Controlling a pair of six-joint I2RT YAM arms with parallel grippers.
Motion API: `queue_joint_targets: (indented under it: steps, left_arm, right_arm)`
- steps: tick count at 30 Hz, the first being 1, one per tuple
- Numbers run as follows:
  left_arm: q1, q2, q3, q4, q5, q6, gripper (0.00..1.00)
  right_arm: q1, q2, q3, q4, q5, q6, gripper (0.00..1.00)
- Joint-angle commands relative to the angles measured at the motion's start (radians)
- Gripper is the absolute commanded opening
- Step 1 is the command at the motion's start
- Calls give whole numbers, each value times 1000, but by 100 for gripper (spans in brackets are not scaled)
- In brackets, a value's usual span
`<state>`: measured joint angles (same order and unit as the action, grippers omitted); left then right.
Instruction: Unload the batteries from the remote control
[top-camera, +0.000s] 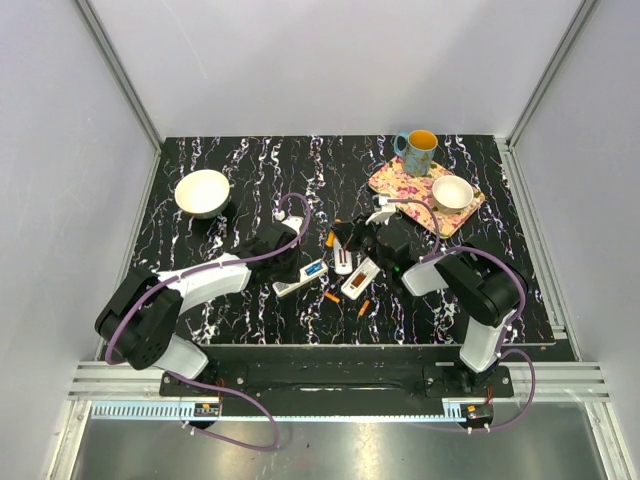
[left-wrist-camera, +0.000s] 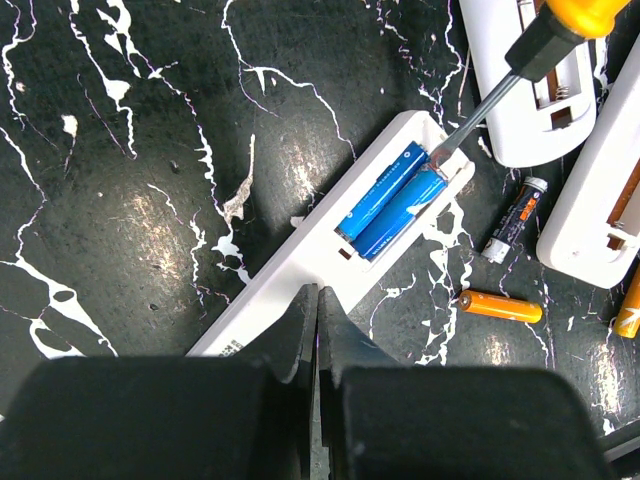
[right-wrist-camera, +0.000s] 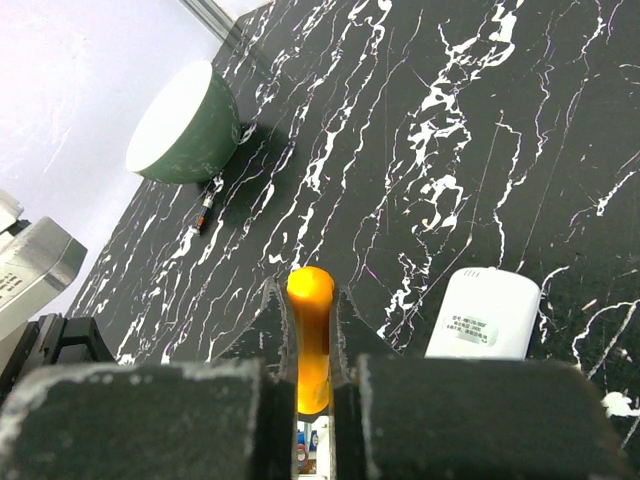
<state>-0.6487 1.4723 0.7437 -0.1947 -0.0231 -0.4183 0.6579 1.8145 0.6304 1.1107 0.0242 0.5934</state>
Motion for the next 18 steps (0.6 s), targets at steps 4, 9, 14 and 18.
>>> queue_joint_targets:
  steps: [4,9,14,18]
  left_arm:
    - [7,37,-32,-115,2,24,0]
    - [7,40,-30,-115,2,24,0]
    - [7,40,-30,-114,2,24,0]
    - [7,39,-30,-118,0,23,0]
  right_arm:
    - [39,-32,43,24,-141,112,0]
    - [54,-29,52,14,-153,123,0]
    - [75,-15,54,0,-158,121,0]
    - [82,6,55,-3,-149,114,0]
